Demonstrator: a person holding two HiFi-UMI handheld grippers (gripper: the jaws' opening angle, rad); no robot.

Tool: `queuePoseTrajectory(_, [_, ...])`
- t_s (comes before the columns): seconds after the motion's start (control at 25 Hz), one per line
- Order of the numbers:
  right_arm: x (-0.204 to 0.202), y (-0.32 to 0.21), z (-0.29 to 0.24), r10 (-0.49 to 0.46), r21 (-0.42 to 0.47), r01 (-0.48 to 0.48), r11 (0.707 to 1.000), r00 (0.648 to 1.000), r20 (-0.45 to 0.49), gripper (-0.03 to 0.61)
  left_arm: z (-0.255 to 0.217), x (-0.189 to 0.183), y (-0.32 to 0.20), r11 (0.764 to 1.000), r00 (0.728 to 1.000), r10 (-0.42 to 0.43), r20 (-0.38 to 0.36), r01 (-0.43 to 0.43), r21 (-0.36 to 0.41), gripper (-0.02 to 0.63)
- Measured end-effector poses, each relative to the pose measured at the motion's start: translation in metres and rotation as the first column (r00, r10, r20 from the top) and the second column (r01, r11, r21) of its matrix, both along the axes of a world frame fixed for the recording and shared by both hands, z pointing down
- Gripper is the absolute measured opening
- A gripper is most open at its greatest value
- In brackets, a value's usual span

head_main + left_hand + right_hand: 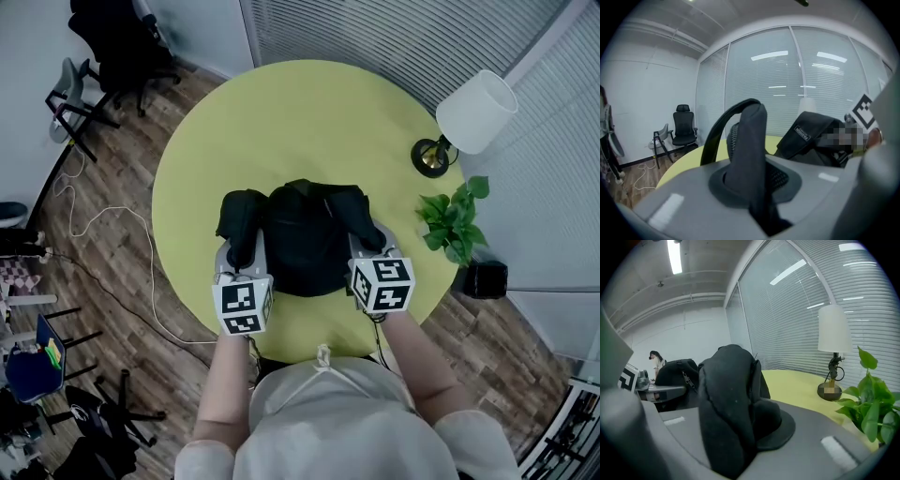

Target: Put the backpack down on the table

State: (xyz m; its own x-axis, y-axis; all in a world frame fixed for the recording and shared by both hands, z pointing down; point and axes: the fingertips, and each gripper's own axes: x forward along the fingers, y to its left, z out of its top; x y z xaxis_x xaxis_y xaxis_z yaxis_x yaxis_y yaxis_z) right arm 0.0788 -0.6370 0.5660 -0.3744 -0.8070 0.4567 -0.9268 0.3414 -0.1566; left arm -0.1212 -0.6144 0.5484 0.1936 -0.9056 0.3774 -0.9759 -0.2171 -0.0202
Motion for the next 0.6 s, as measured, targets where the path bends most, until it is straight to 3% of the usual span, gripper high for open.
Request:
queuePoseTrajectory(0.16, [-0.001, 0.006, 0.007, -0.02, 0.009, 0.02, 1.0, 0.999, -0.038, 0.059, 0.01, -0.011, 0.012, 0.999, 0.999, -0.048, -0.015, 0.048, 0.016, 0.084])
queuePoseTrajectory(0.24, [-0.002, 0.008, 0.008, -0.035, 0.013, 0.036, 0.999, 0.999, -0.042, 0.121, 0.012, -0.016, 0.016, 0.997, 0.996, -0.075, -0.04, 0.076, 0.014, 0.11])
queuePoseTrajectory(0.36, [0.0, 0.01, 0.006, -0.037, 0.033, 0.039, 0.999, 0.998, -0.05, 0.266, 0.014, -0.018, 0.017, 0.996, 0.993, -0.087, -0.08, 0.087, -0.003, 0.162])
queuePoseTrajectory(0.6, [0.006, 0.02, 0.001, -0.006, 0.078, 0.013, 0.997, 0.997, -0.079, 0.371, 0.014, -0.021, 0.023, 0.994, 0.981, -0.107, -0.162, 0.106, -0.014, 0.371])
